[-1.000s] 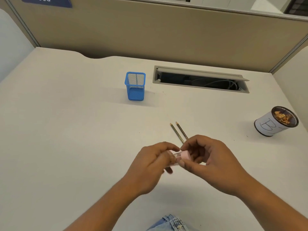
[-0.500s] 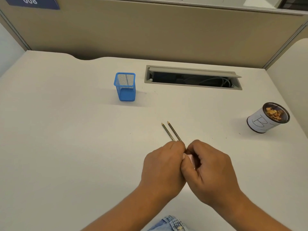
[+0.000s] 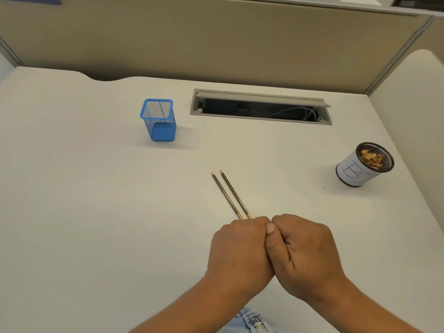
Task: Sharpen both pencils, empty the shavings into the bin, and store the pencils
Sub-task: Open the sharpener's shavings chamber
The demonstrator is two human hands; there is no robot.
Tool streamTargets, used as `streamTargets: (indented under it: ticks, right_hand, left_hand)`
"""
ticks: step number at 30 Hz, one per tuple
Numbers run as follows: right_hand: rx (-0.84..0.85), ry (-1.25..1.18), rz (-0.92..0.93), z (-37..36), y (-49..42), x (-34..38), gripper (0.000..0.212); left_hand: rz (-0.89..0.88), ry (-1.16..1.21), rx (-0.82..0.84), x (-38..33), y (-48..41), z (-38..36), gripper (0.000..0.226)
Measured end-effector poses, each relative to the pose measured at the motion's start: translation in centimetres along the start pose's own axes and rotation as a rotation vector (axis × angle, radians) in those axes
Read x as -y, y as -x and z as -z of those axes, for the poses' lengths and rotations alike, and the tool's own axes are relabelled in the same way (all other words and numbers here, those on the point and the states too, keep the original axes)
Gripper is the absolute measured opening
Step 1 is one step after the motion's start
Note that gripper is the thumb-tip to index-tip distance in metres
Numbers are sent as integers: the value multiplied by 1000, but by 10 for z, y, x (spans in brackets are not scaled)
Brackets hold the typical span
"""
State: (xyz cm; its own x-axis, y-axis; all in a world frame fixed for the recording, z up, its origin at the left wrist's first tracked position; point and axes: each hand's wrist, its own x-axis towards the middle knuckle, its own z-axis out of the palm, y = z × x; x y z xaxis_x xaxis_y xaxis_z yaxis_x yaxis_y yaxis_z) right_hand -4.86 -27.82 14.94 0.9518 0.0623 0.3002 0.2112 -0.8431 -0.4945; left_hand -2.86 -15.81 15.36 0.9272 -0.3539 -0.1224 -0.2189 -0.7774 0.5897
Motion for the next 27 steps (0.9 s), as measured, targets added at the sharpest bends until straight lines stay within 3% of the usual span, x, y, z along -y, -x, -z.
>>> streamTargets:
  ticks: [6,11,16,20,23,27]
  right_hand:
    - [-31,-11,23,11,-2,-7,31]
    - [53,0,-5,18,-5,-9,33]
    - [122,-81,-114,27,-12,-10,34]
    - [145,-247,-232,30,-21,-13,21]
    - [124,-376,-346,30,-28,-21,10]
    - [105,-457,-459,30,-38,-41,5]
  left_hand:
    - [12,-9,-14,-14,-4,-2,15]
    - [25,32,-60,-18,-7,0,28]
    - [5,54,-106,-16,-18,2,22]
    - [-30,113,-118,-12,-27,-2,25]
    - [-70,277,-52,-4,-35,-5,12]
    - [-149,339,42,7,-46,-5,20]
